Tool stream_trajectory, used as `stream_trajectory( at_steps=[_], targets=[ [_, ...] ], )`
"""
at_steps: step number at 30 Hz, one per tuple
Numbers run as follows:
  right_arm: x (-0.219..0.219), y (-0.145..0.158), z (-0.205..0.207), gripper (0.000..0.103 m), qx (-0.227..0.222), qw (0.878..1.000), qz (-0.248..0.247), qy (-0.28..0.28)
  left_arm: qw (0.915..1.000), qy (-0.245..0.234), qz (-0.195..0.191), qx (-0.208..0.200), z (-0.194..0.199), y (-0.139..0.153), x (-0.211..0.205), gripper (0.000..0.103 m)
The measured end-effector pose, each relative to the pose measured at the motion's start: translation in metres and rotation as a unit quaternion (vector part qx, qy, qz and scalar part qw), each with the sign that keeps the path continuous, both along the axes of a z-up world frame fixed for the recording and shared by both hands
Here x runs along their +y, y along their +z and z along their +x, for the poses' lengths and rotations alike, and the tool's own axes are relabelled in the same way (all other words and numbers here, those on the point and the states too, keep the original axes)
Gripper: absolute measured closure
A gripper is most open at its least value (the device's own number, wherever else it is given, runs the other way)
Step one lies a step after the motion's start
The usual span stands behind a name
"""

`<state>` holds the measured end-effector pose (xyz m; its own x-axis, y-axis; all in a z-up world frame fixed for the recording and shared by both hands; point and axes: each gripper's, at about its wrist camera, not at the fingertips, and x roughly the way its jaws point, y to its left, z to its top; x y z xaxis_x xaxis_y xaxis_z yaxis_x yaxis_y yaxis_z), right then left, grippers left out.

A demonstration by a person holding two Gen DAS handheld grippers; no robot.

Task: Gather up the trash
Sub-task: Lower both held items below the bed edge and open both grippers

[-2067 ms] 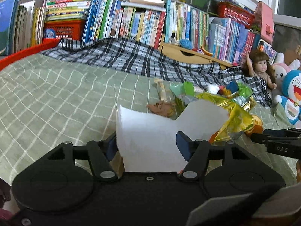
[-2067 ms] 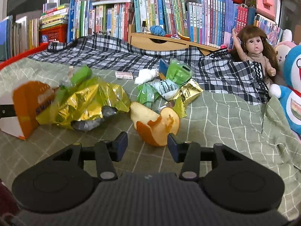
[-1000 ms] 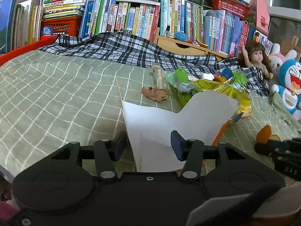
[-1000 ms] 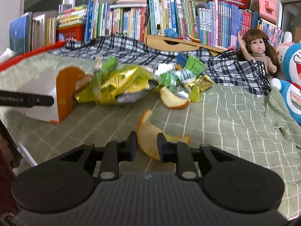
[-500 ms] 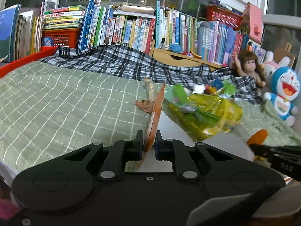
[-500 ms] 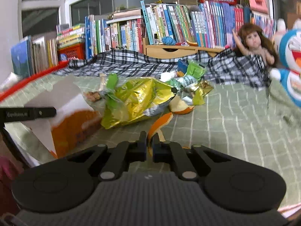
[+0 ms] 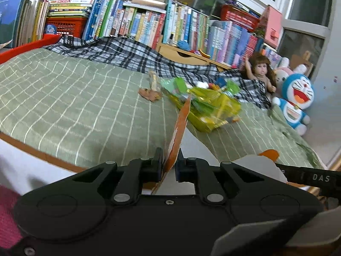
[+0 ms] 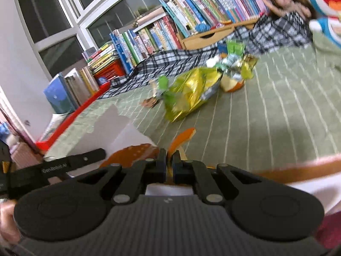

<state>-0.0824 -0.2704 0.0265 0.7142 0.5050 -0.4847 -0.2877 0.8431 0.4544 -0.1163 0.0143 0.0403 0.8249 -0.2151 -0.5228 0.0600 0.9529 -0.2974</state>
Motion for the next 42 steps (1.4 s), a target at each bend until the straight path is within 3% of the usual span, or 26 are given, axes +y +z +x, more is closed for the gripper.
stream_trajectory(
  at_steps=[11,18,31,37,38,40,42],
  targets=[
    [0.001,-0.042,-0.024,0.094,0.077,0.997,0.017,0.000,0.9969,-0.036,0.040,0.057,-0.038,-0.028,-0.012,0.093],
    [0.003,-0.067,-0.023,0.094,0.117,0.993,0.010,0.002,0.9907,-0.038,0.056,0.118,-0.030,-0.063,-0.017,0.093],
    [0.014,-0.081,-0.009,0.093,0.148,0.989,0.009,0.026,0.9823,-0.041,0.087,0.161,-0.014,-0.100,-0.029,0.093],
    [0.020,-0.080,-0.001,0.084,0.151,0.988,0.004,0.036,0.9807,-0.047,0.093,0.165,-0.009,-0.105,-0.033,0.083],
    [0.020,-0.080,-0.001,0.074,0.150,0.988,0.004,0.038,0.9810,-0.046,0.092,0.164,-0.008,-0.105,-0.033,0.080],
    [0.020,-0.080,-0.001,0.061,0.149,0.988,0.006,0.040,0.9816,-0.043,0.093,0.162,-0.009,-0.104,-0.033,0.060],
    [0.021,-0.079,-0.001,0.054,0.147,0.988,0.005,0.043,0.9824,-0.041,0.093,0.157,-0.009,-0.103,-0.032,0.059]
  ],
)
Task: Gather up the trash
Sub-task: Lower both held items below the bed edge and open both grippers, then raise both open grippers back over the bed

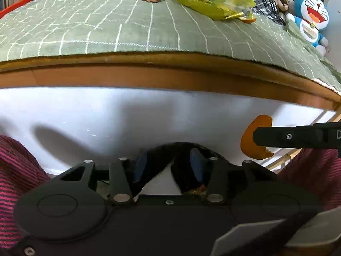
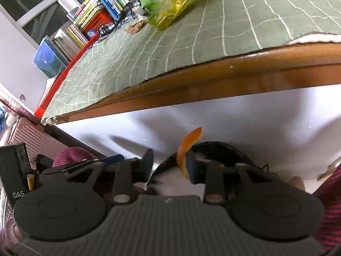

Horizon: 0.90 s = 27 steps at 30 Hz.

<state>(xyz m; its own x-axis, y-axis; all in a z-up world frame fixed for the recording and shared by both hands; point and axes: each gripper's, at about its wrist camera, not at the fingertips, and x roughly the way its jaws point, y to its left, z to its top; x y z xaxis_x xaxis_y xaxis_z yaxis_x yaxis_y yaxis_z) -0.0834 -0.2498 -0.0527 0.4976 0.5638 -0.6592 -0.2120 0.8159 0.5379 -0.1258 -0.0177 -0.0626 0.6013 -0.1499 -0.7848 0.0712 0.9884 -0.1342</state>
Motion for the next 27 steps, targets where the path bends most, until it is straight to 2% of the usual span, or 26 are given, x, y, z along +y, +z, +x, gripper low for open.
stream_trajectory(
  at_steps=[7,18,23,27],
  targets=[
    [-0.004,0.003,0.000,0.042,-0.004,1.000,0.007,0.009,0.9998,-0.001,0.008,-0.020,-0.003,0.009,0.005,0.049],
    [-0.002,0.017,-0.003,0.037,-0.030,0.999,-0.007,0.024,0.9987,-0.006,0.023,-0.044,-0.007,0.020,0.004,0.042],
    [-0.005,0.034,-0.010,0.034,-0.077,0.996,-0.020,0.034,0.9971,-0.021,0.019,-0.070,-0.012,0.037,0.004,0.037],
    [-0.008,0.059,-0.014,0.029,-0.131,0.990,-0.029,0.035,0.9933,-0.042,0.004,-0.107,-0.014,0.062,0.005,0.024]
  ],
)
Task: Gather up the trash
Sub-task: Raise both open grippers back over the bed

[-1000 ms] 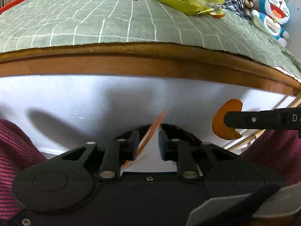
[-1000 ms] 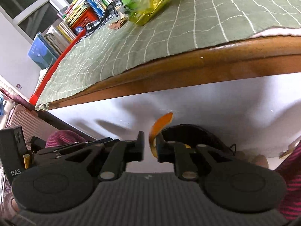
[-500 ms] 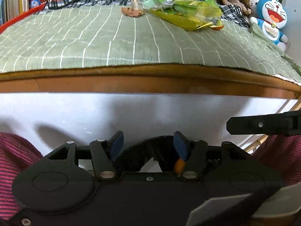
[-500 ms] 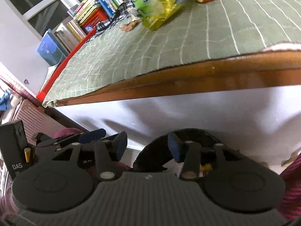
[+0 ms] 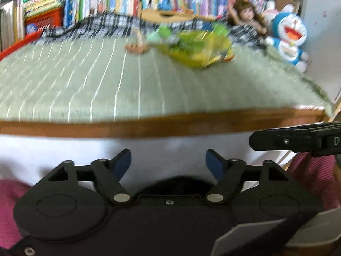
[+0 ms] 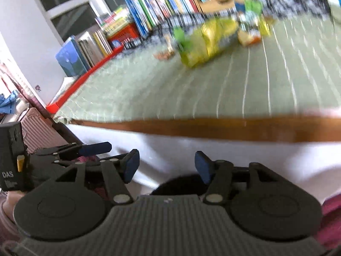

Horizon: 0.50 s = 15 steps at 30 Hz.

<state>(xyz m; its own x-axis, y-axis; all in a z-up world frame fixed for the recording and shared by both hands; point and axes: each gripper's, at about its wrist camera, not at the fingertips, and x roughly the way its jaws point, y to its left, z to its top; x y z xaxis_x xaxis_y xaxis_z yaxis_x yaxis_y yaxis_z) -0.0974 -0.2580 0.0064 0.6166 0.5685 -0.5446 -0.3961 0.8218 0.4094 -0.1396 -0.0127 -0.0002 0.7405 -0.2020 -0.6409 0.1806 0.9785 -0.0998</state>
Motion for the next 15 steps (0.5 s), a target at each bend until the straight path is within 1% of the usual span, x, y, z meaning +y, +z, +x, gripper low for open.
stream_trajectory(
  at_steps=[3,7,10,12,14,15],
  targets=[
    [-0.002,0.020,0.001,0.027,-0.041,0.999,-0.010,-0.012,0.9994,-0.008,-0.003,-0.032,0.001,0.021,-0.002,0.023],
    [-0.006,0.035,0.013,0.026,-0.072,0.996,-0.037,-0.040,0.9978,-0.016,-0.004,-0.064,0.013,0.042,-0.010,0.021],
    [-0.014,0.042,0.025,0.026,-0.083,0.993,-0.044,-0.066,0.9972,-0.018,-0.018,-0.070,0.028,0.052,-0.013,0.021],
    [-0.019,0.044,0.034,0.026,-0.088,0.991,-0.053,-0.085,0.9972,-0.016,-0.032,-0.065,0.040,0.055,-0.014,0.021],
    [-0.026,0.043,0.042,0.026,-0.090,0.989,-0.060,-0.100,0.9969,-0.009,-0.048,-0.062,0.054,0.057,-0.012,0.024],
    [-0.028,0.043,0.045,0.026,-0.091,0.988,-0.063,-0.105,0.9967,-0.004,-0.053,-0.062,0.061,0.057,-0.010,0.027]
  ],
)
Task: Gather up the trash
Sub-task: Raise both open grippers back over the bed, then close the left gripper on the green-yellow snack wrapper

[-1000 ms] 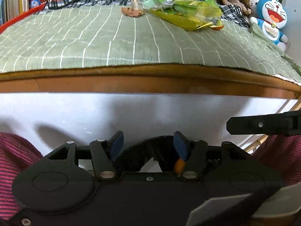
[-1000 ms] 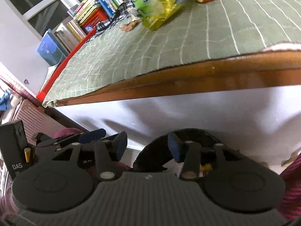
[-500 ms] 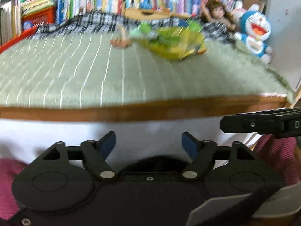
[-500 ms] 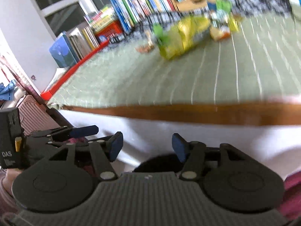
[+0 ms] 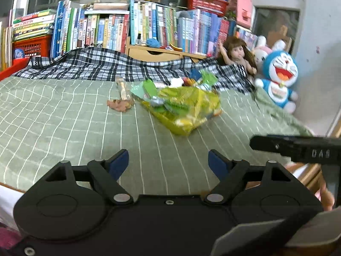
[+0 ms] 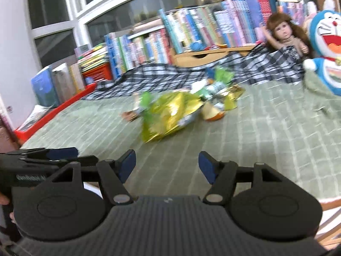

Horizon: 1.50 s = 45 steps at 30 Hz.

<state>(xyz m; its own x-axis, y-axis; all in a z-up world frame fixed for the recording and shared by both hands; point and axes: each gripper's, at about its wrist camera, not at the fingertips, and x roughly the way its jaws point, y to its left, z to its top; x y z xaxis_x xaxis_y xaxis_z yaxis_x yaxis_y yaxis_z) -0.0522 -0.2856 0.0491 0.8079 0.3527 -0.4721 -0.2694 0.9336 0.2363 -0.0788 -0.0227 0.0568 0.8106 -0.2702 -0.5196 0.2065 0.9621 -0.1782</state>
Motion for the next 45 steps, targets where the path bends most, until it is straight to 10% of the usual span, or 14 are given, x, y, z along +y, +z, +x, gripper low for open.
stream_trajectory(
  at_steps=[4,13,23,45],
  targets=[
    [-0.004,-0.003,0.011,0.026,0.001,1.000,-0.008,-0.018,0.9998,0.015,-0.012,0.005,0.029,0.006,0.004,0.062],
    [-0.008,-0.018,0.018,0.026,0.014,0.999,-0.008,-0.029,0.9952,0.029,-0.085,0.040,0.109,0.010,0.004,0.063],
    [-0.010,-0.024,0.020,0.026,0.016,0.999,-0.003,-0.034,0.9967,0.051,0.014,0.061,0.188,-0.006,-0.041,0.064],
    [0.009,-0.022,0.060,0.023,0.033,0.997,0.073,-0.022,0.9963,0.079,-0.032,0.010,0.122,0.018,0.022,0.074]
  ],
)
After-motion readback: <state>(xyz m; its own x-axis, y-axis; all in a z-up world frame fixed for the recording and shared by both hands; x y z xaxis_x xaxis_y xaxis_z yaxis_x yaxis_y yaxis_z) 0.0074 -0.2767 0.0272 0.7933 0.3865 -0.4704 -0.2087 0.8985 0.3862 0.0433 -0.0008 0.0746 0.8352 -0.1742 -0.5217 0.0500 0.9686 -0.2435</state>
